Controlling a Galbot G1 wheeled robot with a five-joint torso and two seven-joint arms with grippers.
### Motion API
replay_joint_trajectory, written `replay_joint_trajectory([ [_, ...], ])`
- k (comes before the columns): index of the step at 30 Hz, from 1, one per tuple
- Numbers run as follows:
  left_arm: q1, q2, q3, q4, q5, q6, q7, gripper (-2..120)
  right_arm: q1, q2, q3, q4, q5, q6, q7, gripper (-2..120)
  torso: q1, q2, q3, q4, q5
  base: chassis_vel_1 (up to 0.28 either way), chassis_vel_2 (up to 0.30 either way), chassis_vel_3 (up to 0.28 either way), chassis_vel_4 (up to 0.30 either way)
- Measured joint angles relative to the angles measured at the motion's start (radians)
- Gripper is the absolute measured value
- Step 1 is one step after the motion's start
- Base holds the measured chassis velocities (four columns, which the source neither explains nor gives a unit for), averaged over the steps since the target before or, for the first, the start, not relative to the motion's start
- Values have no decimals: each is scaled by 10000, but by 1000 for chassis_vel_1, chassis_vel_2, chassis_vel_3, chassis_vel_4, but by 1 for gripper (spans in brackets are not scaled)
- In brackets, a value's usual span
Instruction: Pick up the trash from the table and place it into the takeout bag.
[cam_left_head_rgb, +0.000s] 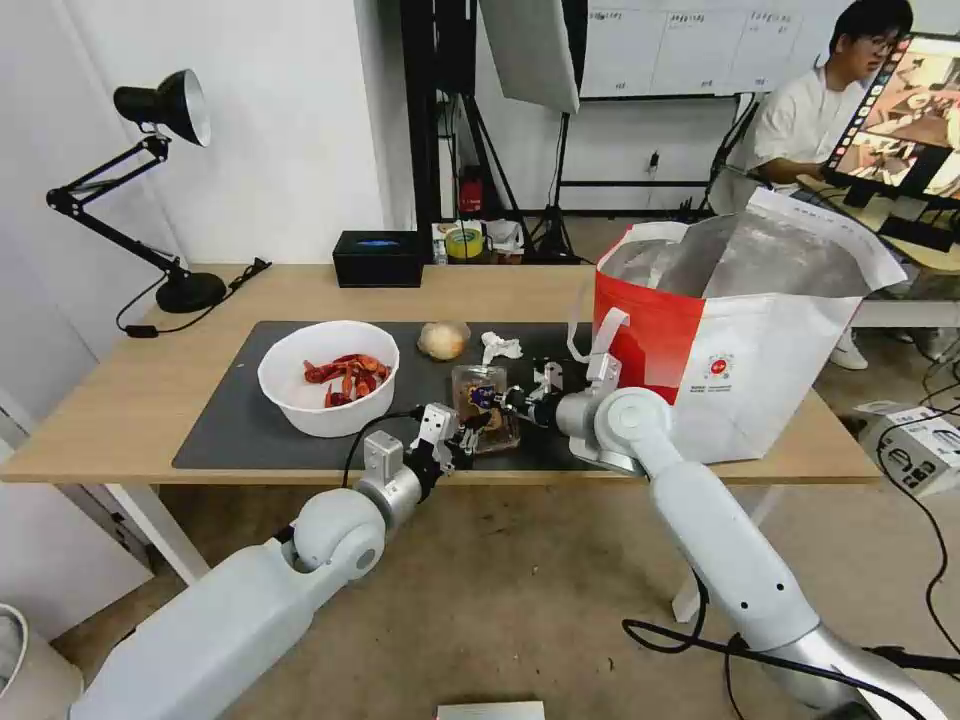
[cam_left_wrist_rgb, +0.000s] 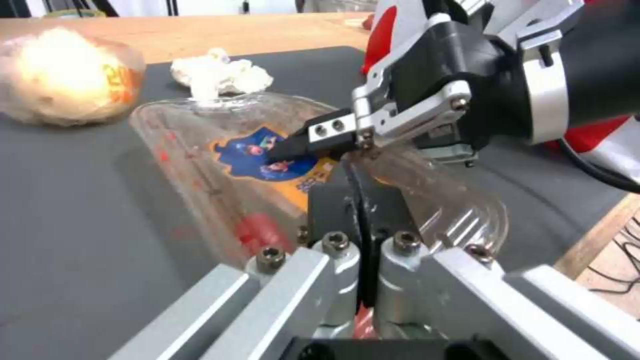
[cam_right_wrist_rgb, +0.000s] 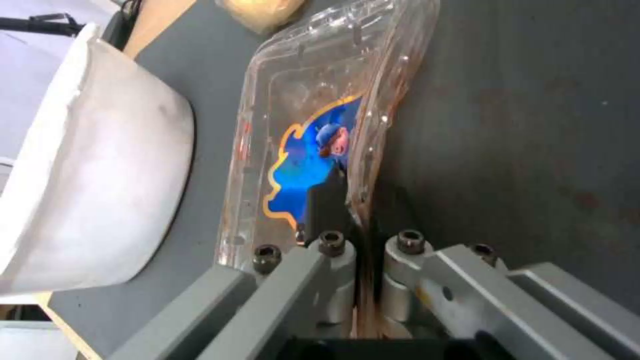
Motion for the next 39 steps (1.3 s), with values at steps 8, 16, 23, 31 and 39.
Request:
replay_joint_trajectory([
  [8, 711, 410, -656, -533, -1, -56, 17, 0, -9, 13, 135, 60, 5, -11, 0, 0, 1, 0, 1, -2, -1, 0, 0, 0, 0],
  [16, 2600, 976, -2610, -1528, 68, -188, 269, 15, -131, 27, 303, 351, 18, -19, -198, 0, 0, 0, 0, 0, -1, 0, 0, 0, 0],
  [23, 4130, 1176, -3755, -2216, 331, -639, 343, 43, -507, -103, 546, 1098, 38, -7, -329, 0, 1, -1, 0, -6, -1, 0, 0, 0, 0],
  [31, 5552, 1144, -4814, -2570, 787, -1267, 561, 67, -654, -358, 845, 2104, 81, 62, -584, 0, 0, 0, -2, -1, 1, 0, 0, 0, 0],
  [39, 6234, 864, -5510, -2545, 994, -1778, 715, 99, -364, -854, 1732, 3930, 285, 1079, -803, 0, 1, 0, -1, -2, 0, 0, 0, 0, 0],
])
